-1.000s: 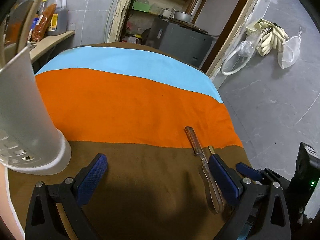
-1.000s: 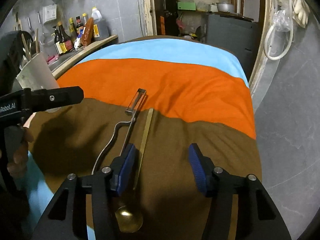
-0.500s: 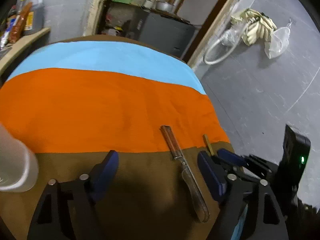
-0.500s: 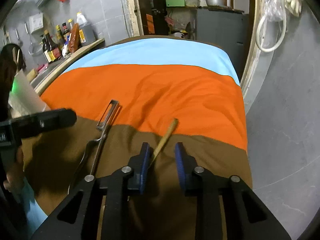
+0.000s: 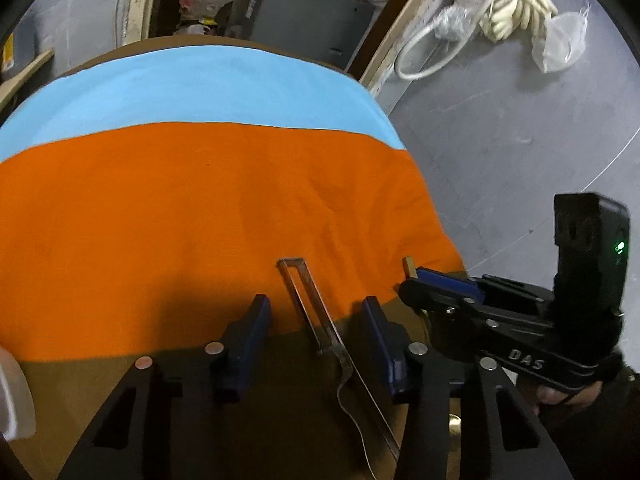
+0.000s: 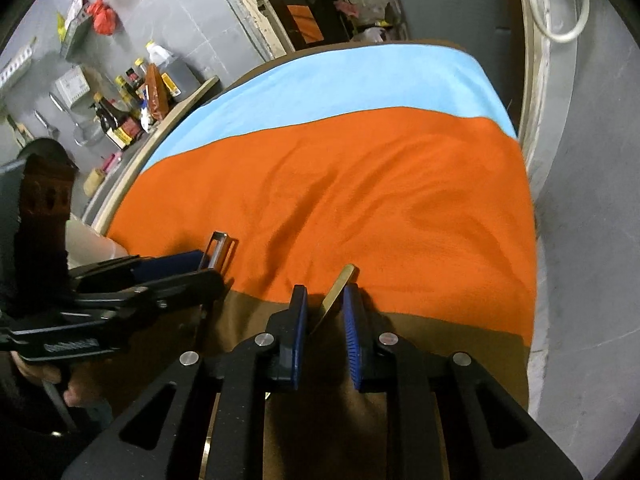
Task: Organize utensils
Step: 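Close the left tool on the wooden-handled knife while the right tool grasps the gold spoon, then lift and carry the knife and spoon over the white basket with both tools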
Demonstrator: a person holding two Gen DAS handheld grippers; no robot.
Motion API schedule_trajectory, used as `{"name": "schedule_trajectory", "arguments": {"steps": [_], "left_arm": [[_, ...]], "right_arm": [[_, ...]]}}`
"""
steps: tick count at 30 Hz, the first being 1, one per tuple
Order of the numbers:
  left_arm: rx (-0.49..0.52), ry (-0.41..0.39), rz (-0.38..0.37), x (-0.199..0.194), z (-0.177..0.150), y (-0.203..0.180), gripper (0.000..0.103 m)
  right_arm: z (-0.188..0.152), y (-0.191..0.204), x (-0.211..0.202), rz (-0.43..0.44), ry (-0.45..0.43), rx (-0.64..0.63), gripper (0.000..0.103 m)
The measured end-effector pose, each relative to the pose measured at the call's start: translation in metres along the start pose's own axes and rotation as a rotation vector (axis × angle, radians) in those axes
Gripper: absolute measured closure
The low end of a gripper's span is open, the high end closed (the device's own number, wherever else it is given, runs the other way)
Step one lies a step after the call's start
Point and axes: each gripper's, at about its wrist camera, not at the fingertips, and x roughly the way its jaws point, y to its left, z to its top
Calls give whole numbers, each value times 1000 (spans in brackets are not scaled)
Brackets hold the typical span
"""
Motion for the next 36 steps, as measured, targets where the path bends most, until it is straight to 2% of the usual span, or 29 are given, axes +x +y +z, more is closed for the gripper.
{"name": "schedule_trajectory", "arguments": {"steps": [8,11,13,17,19,22,25,36], "left_arm": [[37,68,76,3,11,-3,80],[25,94,73,2,14,0,83],[12,104,68,0,15,1,85],[-56,105,23,-7,9,9,90],[-61,98,25,-14,4,11,91],[-57,69,27,-31,-6,11,91],[-64,6,10,-54,-16,11,91],[-29,-257,33,-151,-58,13,91]], "right_arm": [[-1,-10,8,37,24,112,89],[0,-13,16,86,65,204,92],[-3,-12,19,81,76,225,95],[-14,-3,20,86,64,267,100],[-20,4,13,95,44,276,101],[-30,22,-4,93,-7,237,101],[-36,43,-23,75,-55,194,101],[-50,113,-83,-55,-287,37,101]]}}
